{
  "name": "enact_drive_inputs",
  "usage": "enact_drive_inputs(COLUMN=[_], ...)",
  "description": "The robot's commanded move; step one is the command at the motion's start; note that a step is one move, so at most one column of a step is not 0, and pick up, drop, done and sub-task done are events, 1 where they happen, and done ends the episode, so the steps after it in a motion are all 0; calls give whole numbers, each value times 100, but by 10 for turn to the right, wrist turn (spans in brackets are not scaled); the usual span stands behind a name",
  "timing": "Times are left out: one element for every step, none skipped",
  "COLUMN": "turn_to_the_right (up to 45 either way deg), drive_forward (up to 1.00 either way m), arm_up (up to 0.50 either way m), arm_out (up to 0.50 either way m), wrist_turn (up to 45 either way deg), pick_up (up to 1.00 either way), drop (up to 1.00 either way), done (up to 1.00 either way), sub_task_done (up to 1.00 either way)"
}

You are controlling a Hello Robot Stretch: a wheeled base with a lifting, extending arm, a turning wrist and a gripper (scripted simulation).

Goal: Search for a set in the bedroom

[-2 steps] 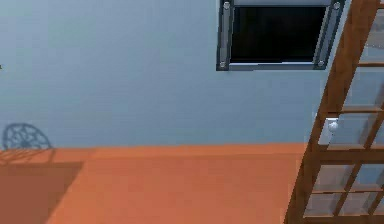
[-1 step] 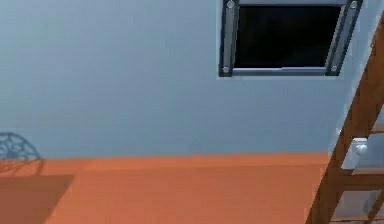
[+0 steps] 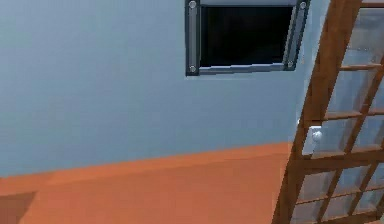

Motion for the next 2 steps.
enact_drive_inputs(turn_to_the_right=[0,210], drive_forward=[100,0], arm_up=[0,0], arm_out=[0,0], wrist_turn=[0,0], pick_up=[0,0], drop=[0,0], done=[0,0], sub_task_done=[0,0])
